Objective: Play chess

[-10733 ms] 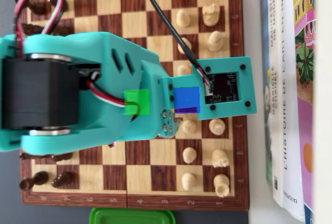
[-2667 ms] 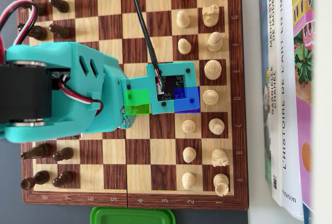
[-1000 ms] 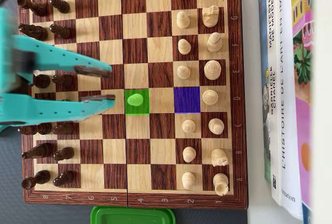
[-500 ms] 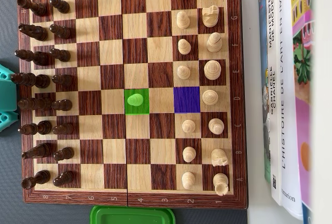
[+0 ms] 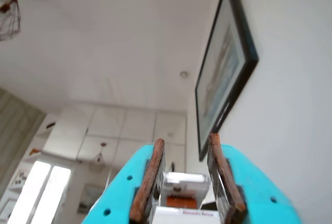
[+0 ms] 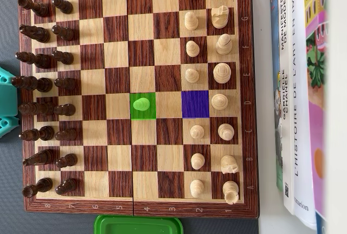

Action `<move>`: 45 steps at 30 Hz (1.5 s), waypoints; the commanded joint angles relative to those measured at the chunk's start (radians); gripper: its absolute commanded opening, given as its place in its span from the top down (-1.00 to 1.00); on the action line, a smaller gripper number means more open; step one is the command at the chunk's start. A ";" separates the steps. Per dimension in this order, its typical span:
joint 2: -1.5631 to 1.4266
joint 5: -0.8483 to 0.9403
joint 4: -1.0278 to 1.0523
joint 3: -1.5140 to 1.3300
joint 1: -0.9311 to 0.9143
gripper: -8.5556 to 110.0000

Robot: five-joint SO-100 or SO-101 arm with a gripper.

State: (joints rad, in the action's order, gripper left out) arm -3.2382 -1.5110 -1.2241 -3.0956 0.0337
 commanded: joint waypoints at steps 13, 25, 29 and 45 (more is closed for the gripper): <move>-0.110 0.008 -0.262 -0.049 -0.008 0.63; -0.112 0.097 -0.532 -0.055 -0.017 0.63; -0.112 0.089 -0.580 -0.055 -0.015 0.63; -0.107 0.087 -0.580 -0.063 -0.014 0.63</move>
State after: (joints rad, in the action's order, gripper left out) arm -3.3517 -1.4205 -1.8009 -3.1370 0.0199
